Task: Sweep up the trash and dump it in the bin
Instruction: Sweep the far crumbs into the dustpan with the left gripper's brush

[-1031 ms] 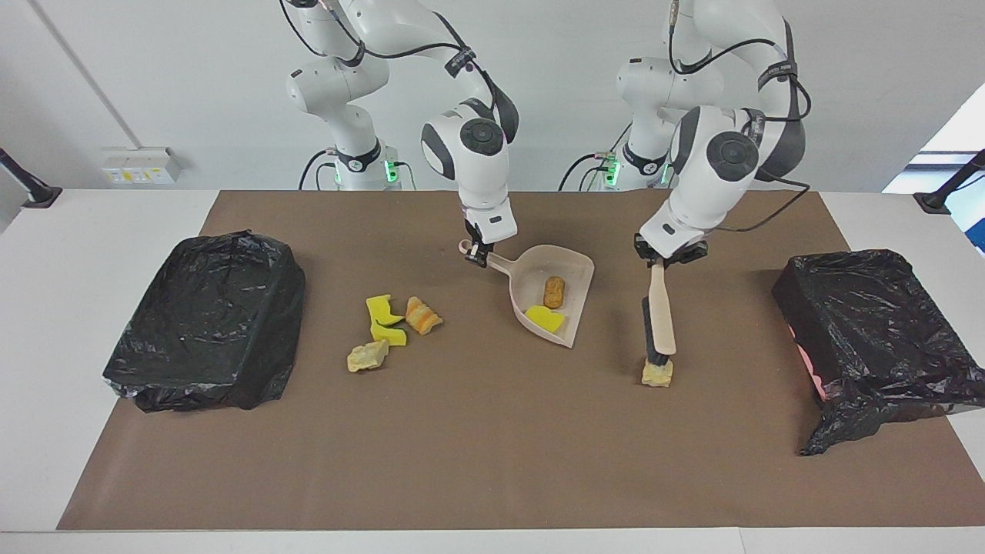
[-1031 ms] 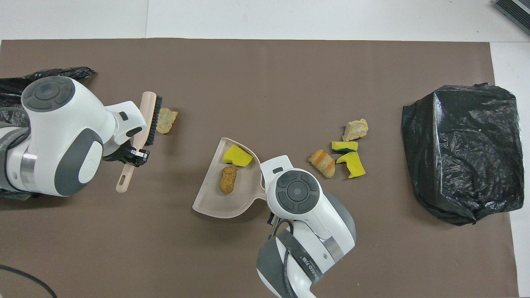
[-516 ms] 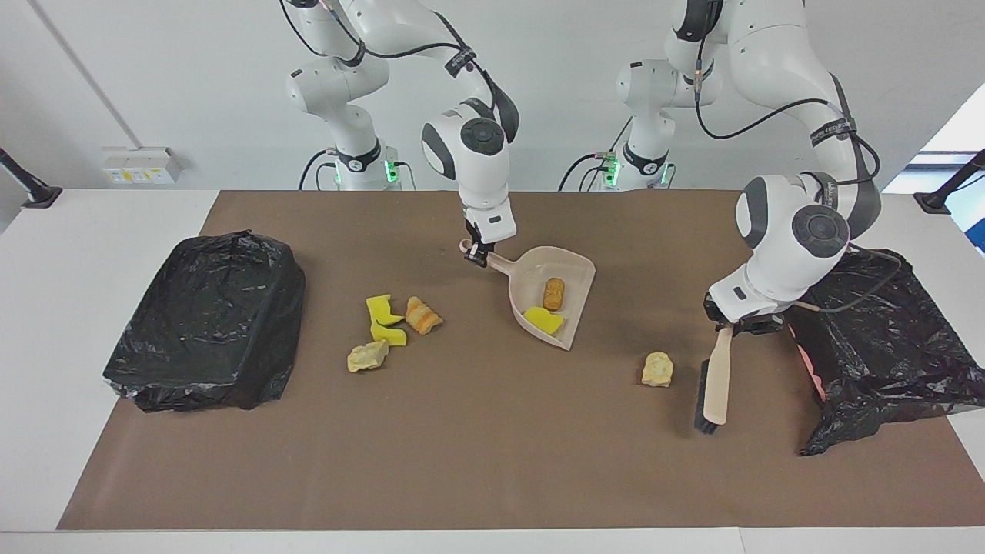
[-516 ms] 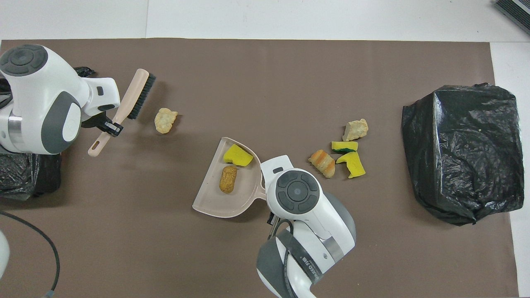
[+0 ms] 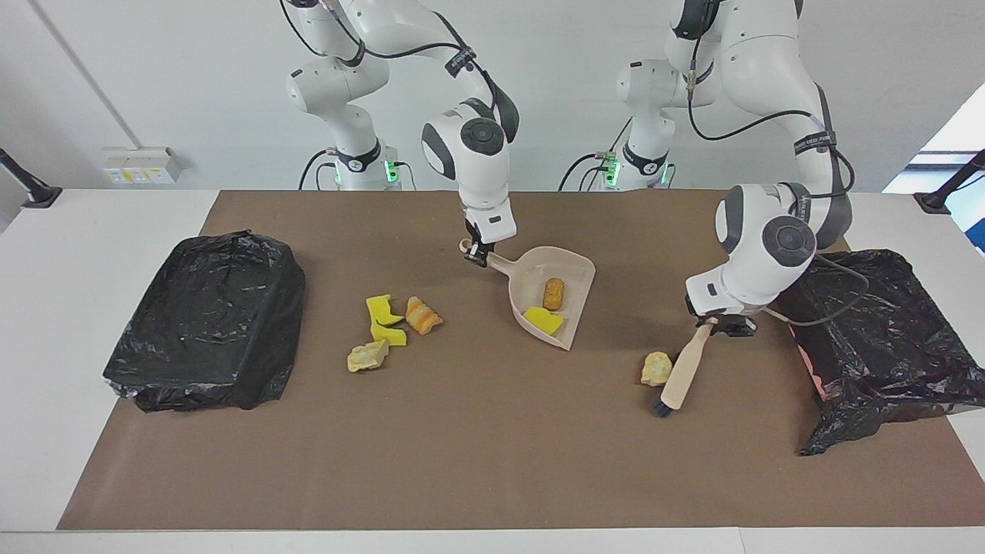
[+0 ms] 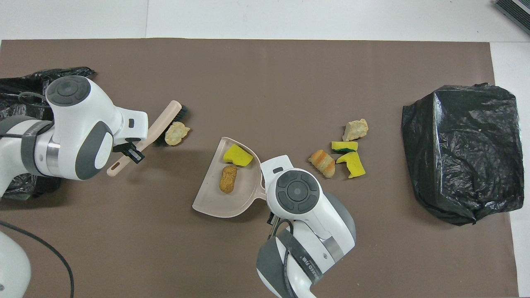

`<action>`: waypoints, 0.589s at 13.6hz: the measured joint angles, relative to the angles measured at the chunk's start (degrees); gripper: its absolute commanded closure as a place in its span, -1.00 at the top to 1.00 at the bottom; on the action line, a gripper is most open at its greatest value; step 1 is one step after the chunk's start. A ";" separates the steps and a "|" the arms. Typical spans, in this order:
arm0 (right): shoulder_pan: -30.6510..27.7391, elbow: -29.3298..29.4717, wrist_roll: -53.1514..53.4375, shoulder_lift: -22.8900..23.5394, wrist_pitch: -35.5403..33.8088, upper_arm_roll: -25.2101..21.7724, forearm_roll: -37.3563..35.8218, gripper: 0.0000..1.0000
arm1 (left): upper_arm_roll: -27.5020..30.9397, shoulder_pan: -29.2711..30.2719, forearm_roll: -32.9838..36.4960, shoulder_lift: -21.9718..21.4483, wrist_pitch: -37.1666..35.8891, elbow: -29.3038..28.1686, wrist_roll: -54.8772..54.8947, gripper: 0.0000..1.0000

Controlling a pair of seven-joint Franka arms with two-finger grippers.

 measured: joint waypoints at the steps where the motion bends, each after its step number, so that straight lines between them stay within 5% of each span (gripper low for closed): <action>1: 0.00 0.00 0.00 0.00 0.00 0.00 0.00 -1.00 | -0.07 -2.29 -0.06 -1.66 0.01 -2.32 -0.60 -1.00; 5: 0.00 0.00 0.00 0.00 0.00 -0.01 0.00 -1.00 | -0.26 -13.60 -0.34 -7.25 -2.52 -9.33 -12.32 -1.00; 8: 0.00 0.00 0.00 0.00 0.00 -0.01 0.00 -1.00 | -0.23 -15.39 -4.27 -9.66 -7.65 -10.04 -16.24 -1.00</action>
